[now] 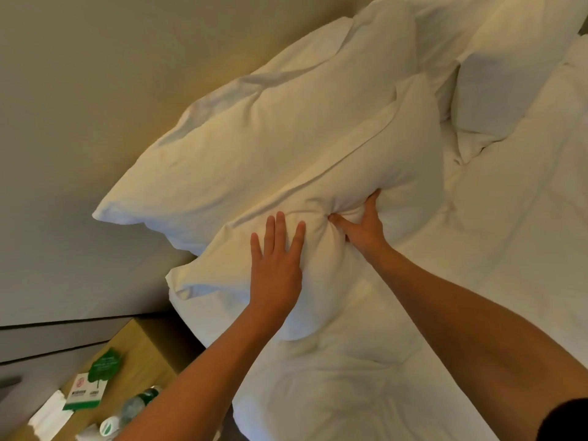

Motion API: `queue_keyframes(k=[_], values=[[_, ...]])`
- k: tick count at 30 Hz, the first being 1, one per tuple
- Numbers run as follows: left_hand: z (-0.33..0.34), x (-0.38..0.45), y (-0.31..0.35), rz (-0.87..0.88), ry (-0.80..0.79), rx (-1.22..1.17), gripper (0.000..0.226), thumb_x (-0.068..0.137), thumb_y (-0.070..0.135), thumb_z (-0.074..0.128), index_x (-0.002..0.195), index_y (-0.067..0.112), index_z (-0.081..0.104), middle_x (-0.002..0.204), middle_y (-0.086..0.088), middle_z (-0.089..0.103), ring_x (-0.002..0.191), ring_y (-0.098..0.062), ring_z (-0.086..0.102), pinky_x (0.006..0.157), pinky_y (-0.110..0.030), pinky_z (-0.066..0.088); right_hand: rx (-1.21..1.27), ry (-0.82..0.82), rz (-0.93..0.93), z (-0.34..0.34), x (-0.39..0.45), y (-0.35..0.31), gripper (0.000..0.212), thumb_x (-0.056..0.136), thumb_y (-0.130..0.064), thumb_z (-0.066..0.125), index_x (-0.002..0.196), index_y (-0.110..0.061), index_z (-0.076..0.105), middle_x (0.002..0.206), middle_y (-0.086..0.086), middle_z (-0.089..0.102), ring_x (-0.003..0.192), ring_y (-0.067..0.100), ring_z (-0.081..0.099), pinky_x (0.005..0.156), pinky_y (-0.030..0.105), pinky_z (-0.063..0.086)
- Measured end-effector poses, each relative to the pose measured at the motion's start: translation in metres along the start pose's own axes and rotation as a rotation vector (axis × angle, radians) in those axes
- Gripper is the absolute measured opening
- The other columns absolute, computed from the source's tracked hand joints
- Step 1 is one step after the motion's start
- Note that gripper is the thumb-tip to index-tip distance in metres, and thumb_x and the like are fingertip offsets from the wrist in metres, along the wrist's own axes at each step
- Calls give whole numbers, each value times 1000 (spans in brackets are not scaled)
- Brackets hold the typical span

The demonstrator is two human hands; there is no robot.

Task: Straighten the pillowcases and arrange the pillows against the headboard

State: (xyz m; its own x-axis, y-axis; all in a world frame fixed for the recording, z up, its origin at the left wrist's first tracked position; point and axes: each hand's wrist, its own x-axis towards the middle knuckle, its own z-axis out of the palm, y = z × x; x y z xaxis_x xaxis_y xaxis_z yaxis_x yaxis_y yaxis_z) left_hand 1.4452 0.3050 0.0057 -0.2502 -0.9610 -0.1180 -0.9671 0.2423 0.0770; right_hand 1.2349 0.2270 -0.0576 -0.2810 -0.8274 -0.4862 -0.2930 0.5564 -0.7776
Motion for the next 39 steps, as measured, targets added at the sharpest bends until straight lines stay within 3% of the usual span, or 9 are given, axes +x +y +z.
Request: queue_keyframes(k=[7, 18, 27, 31, 36, 39], values=[[9, 7, -5, 48, -86, 16, 90, 92, 22, 61, 163, 29, 5, 170, -15, -10, 157, -36, -8, 120, -65, 16, -179, -18, 35, -12, -2, 8, 141, 71, -66, 85, 164, -35, -16, 164, 19, 34, 147, 40, 42, 116, 49, 42], [-10, -12, -18, 110, -183, -59, 86, 96, 41, 59, 163, 31, 6, 171, -11, -7, 158, -32, -6, 125, -57, 15, -437, -105, -24, -44, -53, -3, 92, 96, -50, 69, 167, -21, 18, 161, 13, 44, 144, 35, 46, 117, 44, 41], [-30, -43, -16, 58, -257, -158, 72, 100, 52, 48, 161, 26, 20, 171, -13, 1, 158, -33, 3, 126, -53, 11, -483, -160, -23, -95, -156, -3, 70, 97, -52, 66, 156, -27, 41, 140, 12, 62, 121, 27, 64, 99, 37, 50], [-37, -64, -7, 22, -293, -226, 68, 100, 52, 49, 158, 25, 27, 171, -12, 7, 158, -32, 6, 126, -51, 16, -382, -100, -30, -136, -223, -12, 53, 97, -51, 66, 142, -26, 58, 125, 1, 71, 111, 19, 67, 92, 32, 51], [-37, -97, 12, -39, -340, -380, 66, 99, 48, 56, 156, 23, 34, 169, -11, 16, 156, -29, 13, 122, -44, 26, 4, 58, -138, -189, -327, -36, 18, 103, -31, 62, 118, -29, 71, 106, -2, 80, 95, 12, 77, 93, 42, 61], [-25, -124, 25, -83, -400, -489, 65, 98, 46, 58, 155, 23, 37, 166, -10, 24, 153, -27, 23, 118, -42, 30, 234, 227, -294, -219, -392, -57, 20, 102, -35, 63, 116, -27, 75, 104, 1, 81, 95, 20, 78, 84, 39, 64]])
